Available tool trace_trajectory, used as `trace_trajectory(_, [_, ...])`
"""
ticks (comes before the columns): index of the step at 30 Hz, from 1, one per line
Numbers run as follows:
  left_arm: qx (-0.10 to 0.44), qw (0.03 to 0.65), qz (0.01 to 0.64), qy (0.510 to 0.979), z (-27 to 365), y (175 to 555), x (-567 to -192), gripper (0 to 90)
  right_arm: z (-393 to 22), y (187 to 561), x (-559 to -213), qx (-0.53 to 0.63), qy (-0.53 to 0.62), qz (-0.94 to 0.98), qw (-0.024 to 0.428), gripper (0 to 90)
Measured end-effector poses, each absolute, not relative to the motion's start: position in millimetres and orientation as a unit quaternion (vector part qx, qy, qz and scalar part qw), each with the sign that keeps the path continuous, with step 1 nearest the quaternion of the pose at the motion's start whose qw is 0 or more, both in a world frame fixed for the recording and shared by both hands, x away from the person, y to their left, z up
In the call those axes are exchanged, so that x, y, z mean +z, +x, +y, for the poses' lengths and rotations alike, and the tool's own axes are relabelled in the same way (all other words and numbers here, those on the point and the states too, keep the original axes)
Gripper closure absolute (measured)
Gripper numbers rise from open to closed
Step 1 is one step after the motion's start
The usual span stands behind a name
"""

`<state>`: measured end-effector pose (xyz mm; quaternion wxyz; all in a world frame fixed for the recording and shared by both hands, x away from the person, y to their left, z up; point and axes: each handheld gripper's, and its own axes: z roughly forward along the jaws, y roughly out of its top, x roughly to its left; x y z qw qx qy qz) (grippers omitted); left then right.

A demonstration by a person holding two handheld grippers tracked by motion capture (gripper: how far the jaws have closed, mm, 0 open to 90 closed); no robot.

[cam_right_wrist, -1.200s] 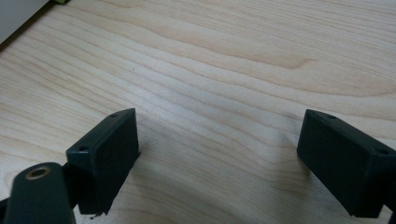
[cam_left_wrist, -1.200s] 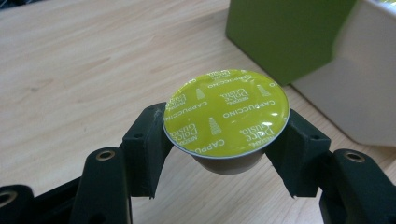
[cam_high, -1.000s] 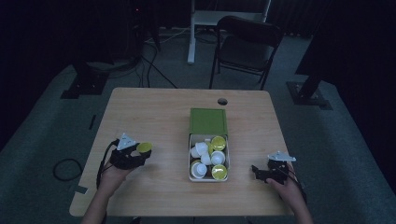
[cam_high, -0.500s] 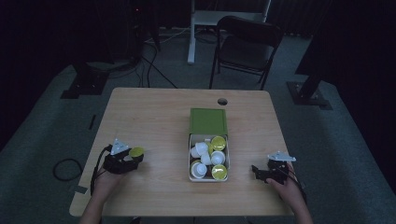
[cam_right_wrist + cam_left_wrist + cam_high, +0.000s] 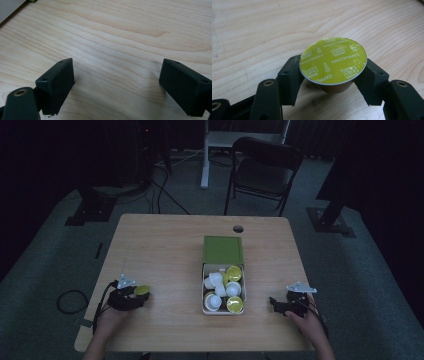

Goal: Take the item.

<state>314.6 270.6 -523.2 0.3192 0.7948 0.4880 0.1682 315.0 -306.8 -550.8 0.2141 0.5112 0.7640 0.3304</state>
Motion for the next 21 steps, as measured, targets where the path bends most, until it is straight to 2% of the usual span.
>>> trace_trajectory(10, [0.165,0.320,0.484,0.797,272.8,314.4,-527.9,40.9,-306.8,315.0,-550.8,0.330,0.511,0.764,0.214,12.1])
trace_trajectory(18, [0.141,0.336,0.497,0.788,277.0,316.0,-526.8,40.1,-306.8,315.0,-550.8,0.330,0.511,0.764,0.214,12.1])
trace_trajectory(21, [0.127,0.347,0.498,0.785,278.6,316.0,-523.1,31.2,-306.8,315.0,-550.8,0.330,0.511,0.764,0.214,12.1])
